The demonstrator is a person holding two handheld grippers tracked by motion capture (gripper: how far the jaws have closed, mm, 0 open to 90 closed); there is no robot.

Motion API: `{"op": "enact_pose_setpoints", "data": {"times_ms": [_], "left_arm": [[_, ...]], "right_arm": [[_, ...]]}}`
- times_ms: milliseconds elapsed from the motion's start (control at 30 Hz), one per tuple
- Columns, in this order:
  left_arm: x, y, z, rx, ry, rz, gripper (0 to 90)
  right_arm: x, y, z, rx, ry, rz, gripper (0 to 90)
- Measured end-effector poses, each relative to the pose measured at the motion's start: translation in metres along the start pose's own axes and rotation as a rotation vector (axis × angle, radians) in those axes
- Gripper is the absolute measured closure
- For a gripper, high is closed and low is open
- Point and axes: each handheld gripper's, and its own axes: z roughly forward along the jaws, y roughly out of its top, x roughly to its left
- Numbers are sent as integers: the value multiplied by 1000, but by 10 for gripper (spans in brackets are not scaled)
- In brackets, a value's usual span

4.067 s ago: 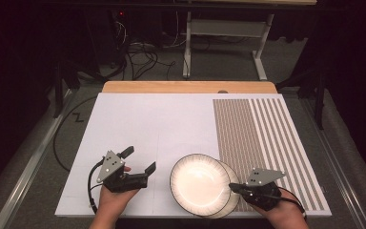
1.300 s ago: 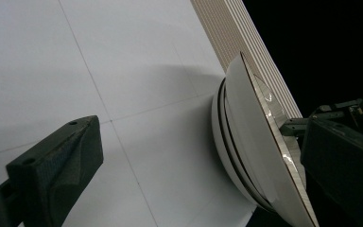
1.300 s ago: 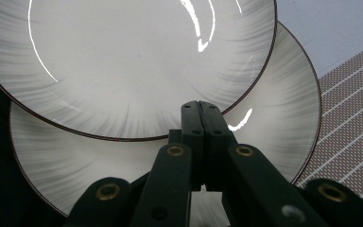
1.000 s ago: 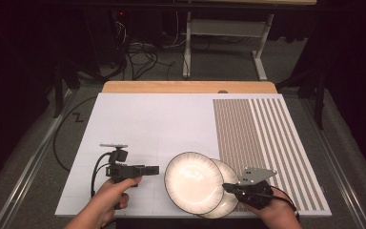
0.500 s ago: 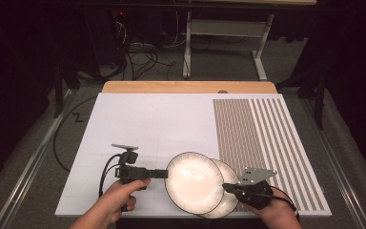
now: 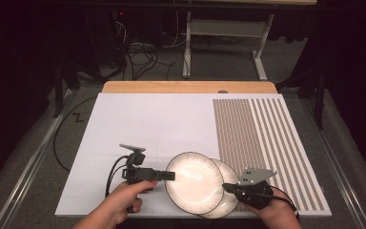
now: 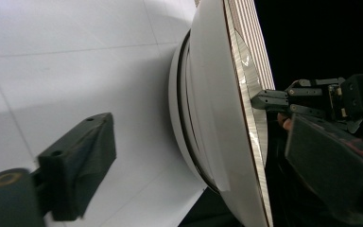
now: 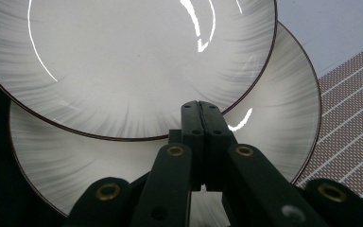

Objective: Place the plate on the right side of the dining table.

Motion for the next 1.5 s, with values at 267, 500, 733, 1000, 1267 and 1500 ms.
{"op": "enact_pose_setpoints", "data": {"times_ms": [267,500,733,1000,1267,1500], "left_arm": [[-1,-1,8,32,-4,-14,279],[-2,-2,14,72,-17,-16,423],[-3,-1,16,84,0,-30,587],[-7,1,18,104,13,-11,674],[-14,2,19,114,66,8,707],[-17,1,19,110,96,20,725]], "right_arm": [[0,0,0,0,0,-2,900],[0,0,0,0,-1,-2,900],[0,0,0,0,-2,-3,900],[0,0,0,0,-6,-6,900],[2,-1,-1,7,-12,-2,900],[1,-1,0,4,-19,-3,900]]}}
